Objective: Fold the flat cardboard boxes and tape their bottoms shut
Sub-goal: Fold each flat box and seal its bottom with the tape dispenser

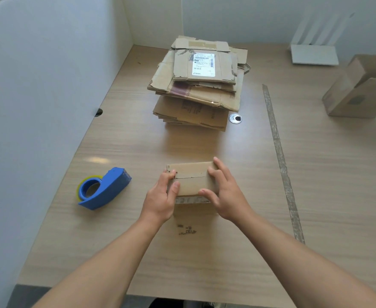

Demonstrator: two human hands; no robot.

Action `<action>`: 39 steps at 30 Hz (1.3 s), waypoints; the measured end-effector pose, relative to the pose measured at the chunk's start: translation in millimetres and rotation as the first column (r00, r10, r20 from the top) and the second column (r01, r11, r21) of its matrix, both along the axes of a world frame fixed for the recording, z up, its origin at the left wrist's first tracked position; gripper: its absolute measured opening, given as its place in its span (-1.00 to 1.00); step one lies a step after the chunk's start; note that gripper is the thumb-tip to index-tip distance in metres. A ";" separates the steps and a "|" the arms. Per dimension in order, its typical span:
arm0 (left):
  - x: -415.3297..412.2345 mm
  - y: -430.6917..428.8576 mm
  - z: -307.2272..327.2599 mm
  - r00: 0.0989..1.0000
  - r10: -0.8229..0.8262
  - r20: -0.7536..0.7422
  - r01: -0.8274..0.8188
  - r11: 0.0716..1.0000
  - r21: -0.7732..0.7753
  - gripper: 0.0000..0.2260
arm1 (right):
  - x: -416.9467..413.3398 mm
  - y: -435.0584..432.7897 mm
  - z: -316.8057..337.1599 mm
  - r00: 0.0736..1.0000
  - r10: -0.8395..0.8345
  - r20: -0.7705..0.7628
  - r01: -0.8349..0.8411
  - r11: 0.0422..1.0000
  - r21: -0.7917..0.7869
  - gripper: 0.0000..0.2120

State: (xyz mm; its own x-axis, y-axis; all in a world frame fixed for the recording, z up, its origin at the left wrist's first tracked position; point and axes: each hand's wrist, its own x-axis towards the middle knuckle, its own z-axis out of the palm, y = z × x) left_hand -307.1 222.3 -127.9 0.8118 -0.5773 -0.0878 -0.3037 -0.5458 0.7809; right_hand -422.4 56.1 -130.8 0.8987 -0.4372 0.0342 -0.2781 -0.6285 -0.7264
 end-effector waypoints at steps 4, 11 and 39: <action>3.8 3.9 -3.4 1.000 -0.012 -0.014 0.011 0.999 -0.046 -0.72 | -0.6 1.3 -1.6 1.000 -0.002 -0.005 0.002 1.000 -0.008 -0.42; -9.2 23.1 -11.7 0.997 -0.066 -0.031 0.067 0.997 0.026 -0.75 | -22.7 10.0 -11.2 0.995 0.026 -0.092 -0.030 0.999 -0.045 -0.44; 119.2 122.4 -15.4 0.974 -0.092 0.207 -0.093 0.672 0.735 -0.37 | 6.2 43.2 -29.8 0.994 -0.068 -0.089 0.041 0.959 -0.282 -0.60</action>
State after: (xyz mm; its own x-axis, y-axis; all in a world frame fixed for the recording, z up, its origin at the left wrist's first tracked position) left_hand -187.9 344.7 -143.3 0.8624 -0.3981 -0.3129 -0.4067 -0.9127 0.0401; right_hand -416.2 99.2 -160.6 0.8788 -0.4711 0.0763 -0.3777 -0.7843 -0.4921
